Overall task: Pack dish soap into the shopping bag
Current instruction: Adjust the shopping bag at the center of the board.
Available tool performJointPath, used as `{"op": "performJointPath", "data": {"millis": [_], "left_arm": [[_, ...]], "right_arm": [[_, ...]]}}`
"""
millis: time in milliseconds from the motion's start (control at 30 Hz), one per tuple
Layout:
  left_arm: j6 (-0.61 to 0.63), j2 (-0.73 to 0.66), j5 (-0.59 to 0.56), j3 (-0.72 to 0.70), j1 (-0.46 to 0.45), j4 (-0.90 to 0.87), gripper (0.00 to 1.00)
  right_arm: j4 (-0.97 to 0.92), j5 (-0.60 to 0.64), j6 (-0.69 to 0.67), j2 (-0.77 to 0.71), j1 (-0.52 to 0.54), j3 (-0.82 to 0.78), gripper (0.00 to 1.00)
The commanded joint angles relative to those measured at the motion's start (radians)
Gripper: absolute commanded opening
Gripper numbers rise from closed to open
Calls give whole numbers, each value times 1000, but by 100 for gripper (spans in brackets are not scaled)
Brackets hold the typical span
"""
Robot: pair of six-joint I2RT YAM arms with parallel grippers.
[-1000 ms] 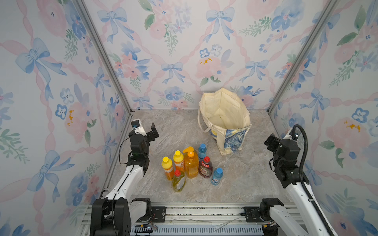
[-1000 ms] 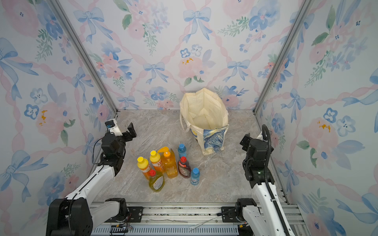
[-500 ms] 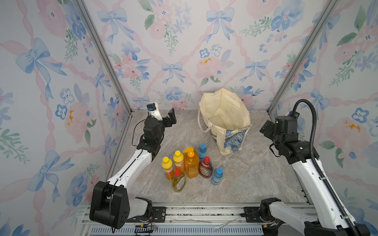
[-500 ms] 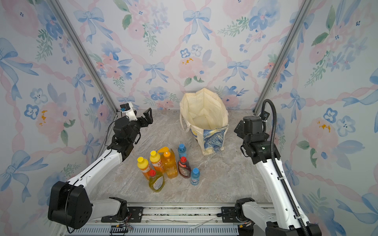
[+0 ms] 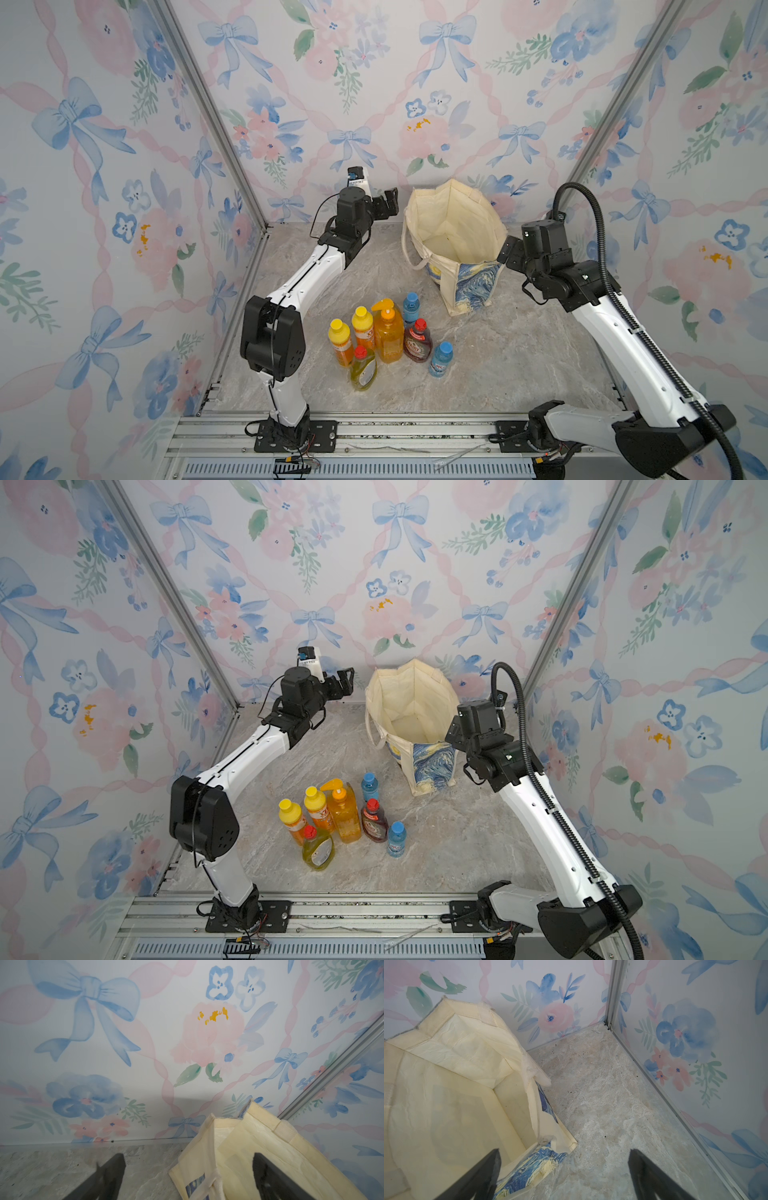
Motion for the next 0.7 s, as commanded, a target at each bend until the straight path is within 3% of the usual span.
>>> {"op": "performJointPath", "data": {"millis": [0, 200, 367, 467, 567, 667], "left_arm": [[35, 140, 103, 225, -19, -256, 97], [44, 315, 192, 465, -29, -385, 83], [42, 371, 232, 509, -31, -400, 80], [55, 388, 223, 521, -33, -414, 72], [70, 395, 212, 527, -32, -428, 57], [72, 398, 231, 528, -34, -433, 36]], "right_arm": [[-34, -70, -32, 29, -23, 49, 96], [-40, -114, -69, 98, -47, 93, 98], [-41, -119, -103, 167, -68, 136, 98], [-39, -120, -117, 204, -82, 158, 95], [-36, -130, -129, 237, -98, 171, 92], [-22, -152, -136, 259, -110, 167, 88]]}}
